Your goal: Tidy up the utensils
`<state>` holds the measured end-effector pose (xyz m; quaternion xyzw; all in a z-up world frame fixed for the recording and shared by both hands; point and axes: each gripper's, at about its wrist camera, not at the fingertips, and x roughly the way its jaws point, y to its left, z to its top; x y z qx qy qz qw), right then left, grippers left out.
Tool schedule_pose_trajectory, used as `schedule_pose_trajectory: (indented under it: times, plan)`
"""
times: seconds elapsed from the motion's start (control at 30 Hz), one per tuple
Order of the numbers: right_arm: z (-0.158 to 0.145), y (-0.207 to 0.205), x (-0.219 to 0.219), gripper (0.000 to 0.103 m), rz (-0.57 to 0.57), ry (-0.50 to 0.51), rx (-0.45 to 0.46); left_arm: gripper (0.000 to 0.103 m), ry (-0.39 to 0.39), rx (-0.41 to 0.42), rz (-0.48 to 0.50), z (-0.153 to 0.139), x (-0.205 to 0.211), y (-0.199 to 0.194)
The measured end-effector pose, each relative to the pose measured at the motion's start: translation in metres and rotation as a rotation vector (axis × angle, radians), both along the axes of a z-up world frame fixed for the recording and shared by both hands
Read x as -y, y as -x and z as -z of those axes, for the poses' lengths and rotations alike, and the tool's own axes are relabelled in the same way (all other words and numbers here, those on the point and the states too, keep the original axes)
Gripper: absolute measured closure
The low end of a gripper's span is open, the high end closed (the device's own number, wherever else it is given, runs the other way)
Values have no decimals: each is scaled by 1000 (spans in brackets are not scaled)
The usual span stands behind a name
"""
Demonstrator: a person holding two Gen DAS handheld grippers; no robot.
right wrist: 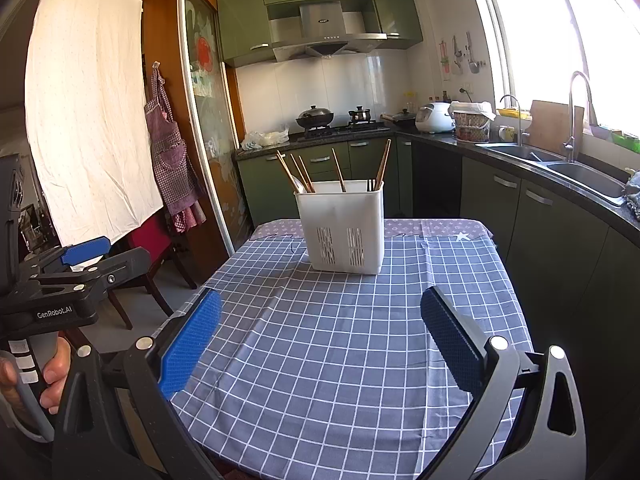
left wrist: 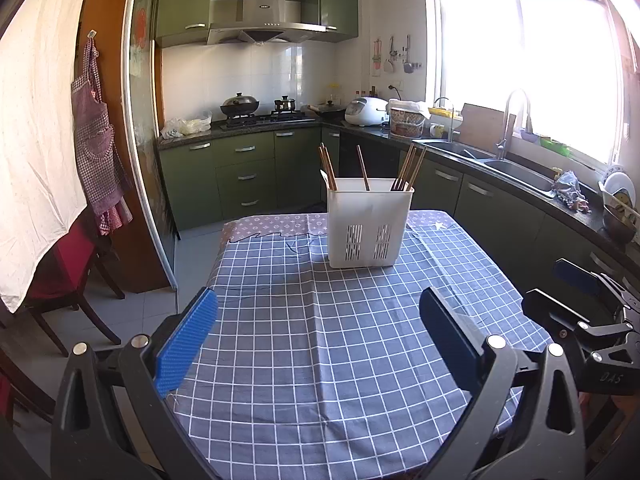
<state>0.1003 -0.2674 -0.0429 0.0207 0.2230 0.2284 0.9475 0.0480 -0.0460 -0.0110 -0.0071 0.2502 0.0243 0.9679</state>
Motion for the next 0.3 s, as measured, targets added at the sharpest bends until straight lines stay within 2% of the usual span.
schedule_pose_trajectory:
  times: [0.3]
  plan:
    - [5, -6, 1, 5, 5, 3, -20, 7, 30, -39, -1, 9, -7, -14]
